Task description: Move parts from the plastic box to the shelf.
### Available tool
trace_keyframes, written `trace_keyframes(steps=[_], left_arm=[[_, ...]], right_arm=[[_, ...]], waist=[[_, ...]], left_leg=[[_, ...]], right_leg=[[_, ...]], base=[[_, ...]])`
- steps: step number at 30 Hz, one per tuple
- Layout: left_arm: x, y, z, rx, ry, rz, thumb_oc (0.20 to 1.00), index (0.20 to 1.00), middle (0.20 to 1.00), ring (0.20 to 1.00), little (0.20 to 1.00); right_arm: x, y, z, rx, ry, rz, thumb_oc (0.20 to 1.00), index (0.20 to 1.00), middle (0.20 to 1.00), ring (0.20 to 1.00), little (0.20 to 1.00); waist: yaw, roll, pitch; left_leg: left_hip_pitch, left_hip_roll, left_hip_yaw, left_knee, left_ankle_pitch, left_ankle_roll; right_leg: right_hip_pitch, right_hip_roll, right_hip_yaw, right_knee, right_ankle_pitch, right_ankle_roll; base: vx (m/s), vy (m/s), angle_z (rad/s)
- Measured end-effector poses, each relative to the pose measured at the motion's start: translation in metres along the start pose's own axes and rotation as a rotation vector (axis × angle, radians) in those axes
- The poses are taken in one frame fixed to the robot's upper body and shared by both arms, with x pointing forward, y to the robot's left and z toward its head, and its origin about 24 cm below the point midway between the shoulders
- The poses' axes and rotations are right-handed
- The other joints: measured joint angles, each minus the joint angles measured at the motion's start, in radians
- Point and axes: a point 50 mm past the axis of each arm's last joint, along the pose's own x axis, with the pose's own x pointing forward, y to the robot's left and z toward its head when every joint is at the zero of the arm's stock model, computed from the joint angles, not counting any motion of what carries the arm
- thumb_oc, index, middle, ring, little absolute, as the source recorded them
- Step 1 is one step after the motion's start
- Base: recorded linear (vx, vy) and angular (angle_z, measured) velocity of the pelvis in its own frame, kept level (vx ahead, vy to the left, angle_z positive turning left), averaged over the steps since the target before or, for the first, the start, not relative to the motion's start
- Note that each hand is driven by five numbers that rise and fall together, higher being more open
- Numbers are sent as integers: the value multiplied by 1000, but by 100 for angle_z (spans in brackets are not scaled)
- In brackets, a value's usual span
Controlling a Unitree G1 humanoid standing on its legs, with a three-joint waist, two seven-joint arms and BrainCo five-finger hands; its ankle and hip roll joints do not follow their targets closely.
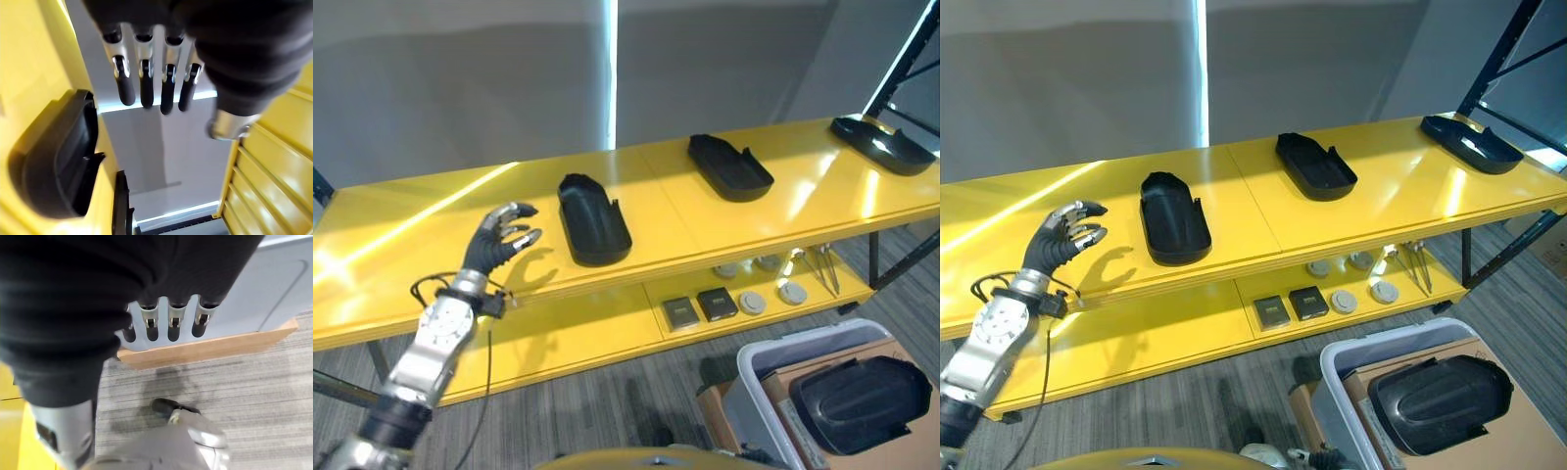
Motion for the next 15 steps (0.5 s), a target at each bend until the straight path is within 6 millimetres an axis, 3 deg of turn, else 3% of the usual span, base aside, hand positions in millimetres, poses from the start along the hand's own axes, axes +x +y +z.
trace_keyframes(steps=[4,8,11,15], left_arm=[[-18,-18,-18,-65,80,-92,200,200,200,200,200],[-23,-40,-43,-126,181,-164,200,200,200,200,200],[-22,-54,-60,-153,255,-195,200,200,200,200,200],[-11,-59,-60,-126,249,-216,200,200,200,200,200]], right_arm=[[-1,-2,22,-91,-127,-7,1000,1000,1000,1000,1000],[-2,1,28,-172,-165,-22,1000,1000,1000,1000,1000],[-1,-1,34,-196,-178,-34,1000,1000,1000,1000,1000],[0,-5,48,-243,-216,-49,1000,1000,1000,1000,1000]], waist=[[-25,-3,-4],[-36,11,-8],[-39,14,-7],[-54,11,9]], left_leg=[[-4,1,18,0,7,10],[-12,0,28,0,9,13],[-26,0,29,0,11,13],[-51,0,38,0,14,13]], right_leg=[[-18,4,23,0,2,1],[-29,4,30,0,10,1],[-43,6,30,0,12,1],[-74,6,40,0,21,3]], base=[[-1,13,-14],[3,4,-8],[0,0,0],[-13,-12,-5]])
